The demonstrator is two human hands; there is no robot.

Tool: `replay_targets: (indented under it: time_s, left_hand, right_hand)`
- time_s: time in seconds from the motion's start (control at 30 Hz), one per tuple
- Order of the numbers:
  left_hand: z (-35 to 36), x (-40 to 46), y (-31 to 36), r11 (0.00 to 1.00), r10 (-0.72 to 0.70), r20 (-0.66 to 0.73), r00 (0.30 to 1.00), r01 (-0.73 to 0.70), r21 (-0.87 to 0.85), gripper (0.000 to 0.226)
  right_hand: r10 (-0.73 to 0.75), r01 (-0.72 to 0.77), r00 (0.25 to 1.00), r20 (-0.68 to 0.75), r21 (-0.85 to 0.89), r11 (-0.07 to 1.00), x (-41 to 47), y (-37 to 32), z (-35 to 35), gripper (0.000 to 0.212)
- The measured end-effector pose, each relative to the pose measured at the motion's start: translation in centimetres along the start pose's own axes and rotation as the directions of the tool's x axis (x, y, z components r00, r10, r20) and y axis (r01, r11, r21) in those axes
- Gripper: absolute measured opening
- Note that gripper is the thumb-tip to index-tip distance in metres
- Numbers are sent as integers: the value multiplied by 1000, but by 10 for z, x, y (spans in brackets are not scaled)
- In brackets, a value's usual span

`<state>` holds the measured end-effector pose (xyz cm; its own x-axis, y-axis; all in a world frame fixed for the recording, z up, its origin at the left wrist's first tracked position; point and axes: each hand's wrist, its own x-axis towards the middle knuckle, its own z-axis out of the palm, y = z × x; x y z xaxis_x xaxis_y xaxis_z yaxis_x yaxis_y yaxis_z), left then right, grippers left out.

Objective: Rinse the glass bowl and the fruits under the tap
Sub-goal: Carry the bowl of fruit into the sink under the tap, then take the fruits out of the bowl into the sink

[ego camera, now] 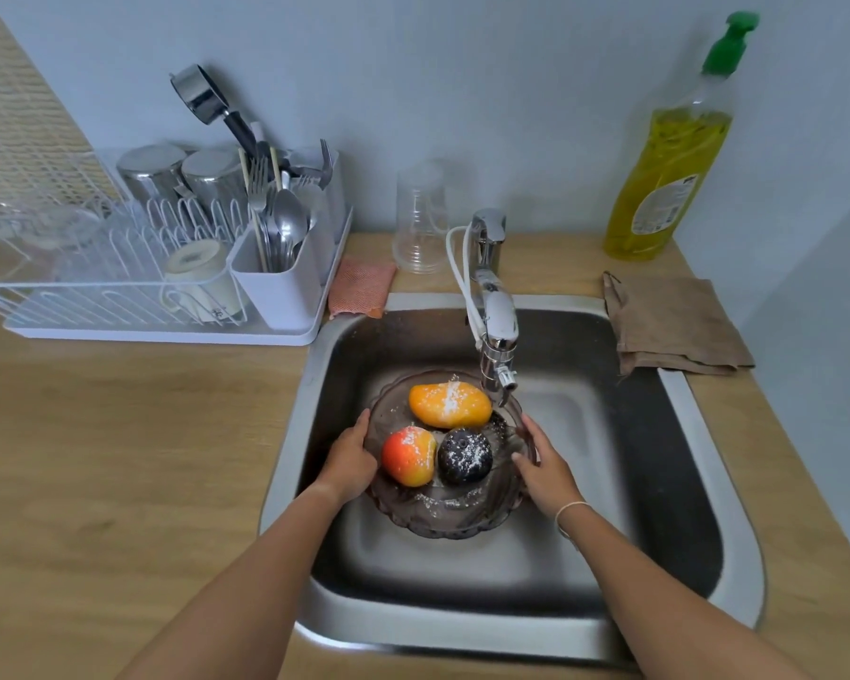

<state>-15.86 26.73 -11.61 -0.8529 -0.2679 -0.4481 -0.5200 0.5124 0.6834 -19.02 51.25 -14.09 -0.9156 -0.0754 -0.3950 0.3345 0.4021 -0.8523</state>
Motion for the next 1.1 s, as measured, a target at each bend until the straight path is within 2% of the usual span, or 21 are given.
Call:
replay_targets:
  time_s: [0.27,0.37,0.5,0.6,0.73,0.9,1.1]
  left_hand:
    - [-1,-5,0,1000,18,16,1000,-18,11,68]
    - [-4,-10,1,999,43,5,999,-43,-12,70]
    - [-6,-17,4,980,172,3,985,-171,103,71]
    - [-5,-23,7,930,256,131,958,-281,238,79]
    - [1,-19,7,857,279,214,936,-343,385,91]
    - [7,-8,5,835,278,215,936,-346,427,97]
    - [10,-1,3,823,311,211,927,-374,428,92]
  right_hand:
    - [-9,9,1000,-1,-34,999,-3,-1,-1,58]
    - [-89,82,995,-37,-163,983,-4,-3,-3,58]
    - [-281,261,960,-16,-317,912,-8,-11,-3,61]
    - [-312,329,944,109,-403,854,-11,-14,2,71]
    - [-335,397,916,220,-619,678,-9,-14,9,84]
    - [-317,400,916,246,-626,669,-7,-20,16,88]
    - [-286,391,920,268,-608,691,-4,-21,20,90]
